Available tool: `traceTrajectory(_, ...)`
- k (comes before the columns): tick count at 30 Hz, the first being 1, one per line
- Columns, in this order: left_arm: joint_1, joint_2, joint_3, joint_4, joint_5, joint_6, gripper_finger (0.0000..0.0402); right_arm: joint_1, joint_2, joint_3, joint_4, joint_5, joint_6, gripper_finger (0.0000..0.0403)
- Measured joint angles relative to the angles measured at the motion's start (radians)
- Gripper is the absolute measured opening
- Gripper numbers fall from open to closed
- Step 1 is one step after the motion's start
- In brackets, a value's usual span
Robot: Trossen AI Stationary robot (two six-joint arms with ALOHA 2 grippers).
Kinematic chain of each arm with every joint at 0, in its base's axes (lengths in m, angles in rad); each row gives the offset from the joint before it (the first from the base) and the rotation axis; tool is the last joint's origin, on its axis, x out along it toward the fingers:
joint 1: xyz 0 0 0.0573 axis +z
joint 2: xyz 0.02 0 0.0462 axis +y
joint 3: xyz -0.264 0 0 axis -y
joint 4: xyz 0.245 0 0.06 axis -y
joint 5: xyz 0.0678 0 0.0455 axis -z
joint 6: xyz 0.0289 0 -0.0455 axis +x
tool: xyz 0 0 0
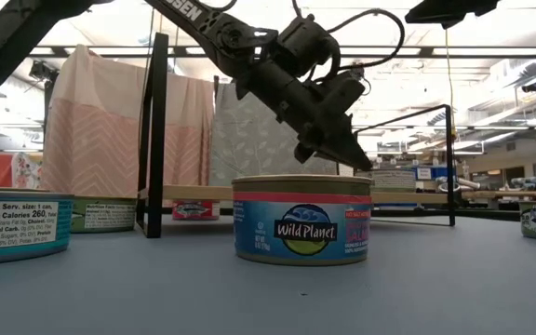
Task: Stack canned seafood by type on shelf
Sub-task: Put the green tuna can on the shelf, then put the blue/pink tuna can on the shelf
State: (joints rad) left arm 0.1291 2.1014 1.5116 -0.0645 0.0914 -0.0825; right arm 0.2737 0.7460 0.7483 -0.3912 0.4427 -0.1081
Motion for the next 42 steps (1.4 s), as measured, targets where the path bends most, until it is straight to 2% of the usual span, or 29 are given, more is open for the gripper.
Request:
traceTrajectory(8, 0.000, 0.000, 0.000, -0.018, 0.000, -0.004, 0.0000, 0.000, 0.000, 0.000, 0.000, 0.000, 0.004, 0.0087)
traceTrajectory(12, 0.000, 0.000, 0.000, -0.088, 0.000, 0.005, 0.0000, 0.000, 0.000, 0.000, 0.000, -0.001, 0.008, 0.0087)
traceTrajectory(19, -0.008, -0.050, -0.003, -0.107, -0.003, 0.113, 0.0000, 0.000, 0.000, 0.000, 0.000, 0.000, 0.003, 0.0087)
traceTrajectory(23, -0.025, -0.195, -0.002, -0.191, -0.031, 0.209, 0.0000, 0.000, 0.000, 0.000, -0.006, 0.005, 0.002, 0.0087)
traceTrajectory(27, -0.036, -0.413, -0.001, -0.392, -0.224, 0.288, 0.0000, 0.000, -0.001, 0.000, -0.007, 0.009, 0.000, 0.0087)
traceTrajectory(31, -0.053, -0.645, -0.023, -0.512, -0.340, 0.195, 0.0000, 0.000, -0.004, 0.000, -0.007, 0.038, 0.000, 0.0087)
traceTrajectory(35, -0.123, -0.831, -0.092, -0.576, -0.450, 0.100, 0.0000, 0.000, -0.003, 0.000, -0.005, 0.060, 0.028, 0.0087)
traceTrajectory(39, -0.216, -0.974, -0.171, -0.682, -0.581, 0.003, 0.0000, 0.000, -0.001, 0.000, 0.005, 0.045, 0.068, 0.0087)
traceTrajectory(42, -0.298, -1.072, -0.266, -0.696, -0.664, -0.071, 0.0000, 0.000, 0.000, 0.000, 0.018, -0.012, 0.138, 0.0087)
